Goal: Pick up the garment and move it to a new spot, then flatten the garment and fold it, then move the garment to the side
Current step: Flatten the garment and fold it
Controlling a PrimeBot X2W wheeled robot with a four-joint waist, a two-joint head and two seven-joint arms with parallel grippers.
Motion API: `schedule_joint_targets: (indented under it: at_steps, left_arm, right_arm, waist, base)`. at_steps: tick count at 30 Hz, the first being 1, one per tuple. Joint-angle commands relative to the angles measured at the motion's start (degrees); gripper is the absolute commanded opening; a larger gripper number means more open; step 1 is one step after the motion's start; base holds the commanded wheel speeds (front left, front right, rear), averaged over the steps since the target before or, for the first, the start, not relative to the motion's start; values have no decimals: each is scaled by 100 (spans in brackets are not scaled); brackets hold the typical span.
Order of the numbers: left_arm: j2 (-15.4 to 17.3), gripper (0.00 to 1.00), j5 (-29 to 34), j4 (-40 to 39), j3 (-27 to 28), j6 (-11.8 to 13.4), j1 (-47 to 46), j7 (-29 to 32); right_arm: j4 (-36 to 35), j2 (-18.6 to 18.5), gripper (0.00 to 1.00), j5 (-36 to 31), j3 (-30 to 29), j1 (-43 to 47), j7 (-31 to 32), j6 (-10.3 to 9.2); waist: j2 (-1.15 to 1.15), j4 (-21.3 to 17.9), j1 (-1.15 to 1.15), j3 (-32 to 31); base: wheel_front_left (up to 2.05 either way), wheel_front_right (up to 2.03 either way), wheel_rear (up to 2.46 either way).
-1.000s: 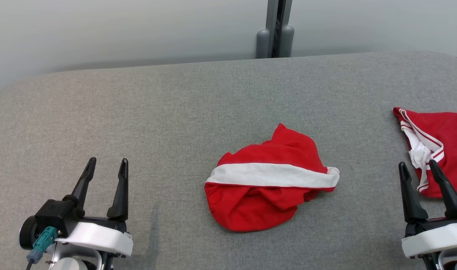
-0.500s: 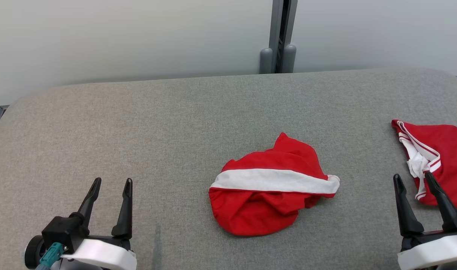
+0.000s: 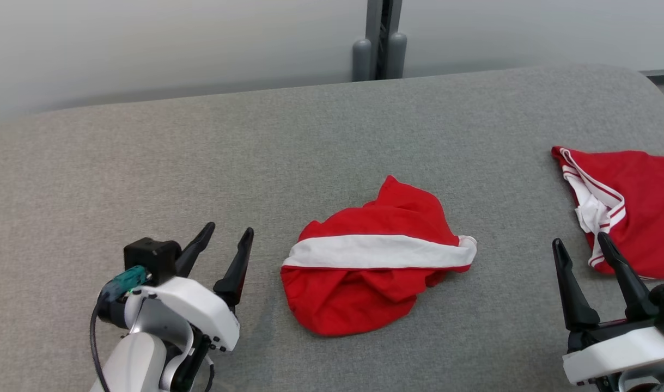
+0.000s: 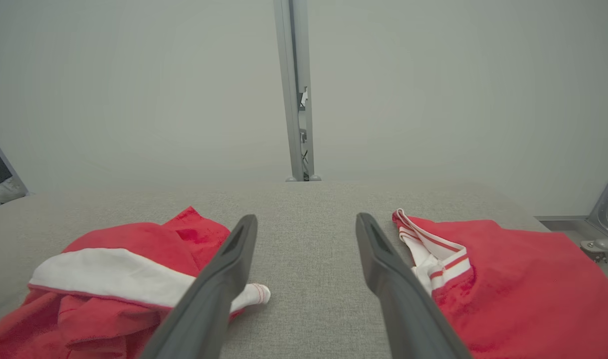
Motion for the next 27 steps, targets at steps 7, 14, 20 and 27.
schedule_joint_targets:
  at_steps: [7, 14, 20, 27]
  left_arm:
    - [-7, 100, -457, 1069, -406, -293, -738, 814]
    - [17, 100, -971, 1631, -1013, -357, -1069, 1139]
    - [186, 62, -1589, 1685, -1632, -354, -1130, 1247]
    - [618, 0, -1372, 1553, -1637, -286, -1424, 120]
  right_arm:
    - [135, 3, 100, 79, 118, -242, -106, 0]
    - [276, 23, 100, 104, 155, -336, -198, 0]
    - [377, 25, 100, 145, 205, -424, -262, 0]
    - [447, 44, 100, 241, 157, -397, -330, 0]
  waist:
    - [0, -428, 0, 371]
    - [0, -543, 0, 492]
    - [0, -568, 0, 519]
    - [0, -484, 0, 475]
  base:
    - [0, 0, 0]
    - [0, 0, 0]
    - [0, 0, 0]
    - [0, 0, 0]
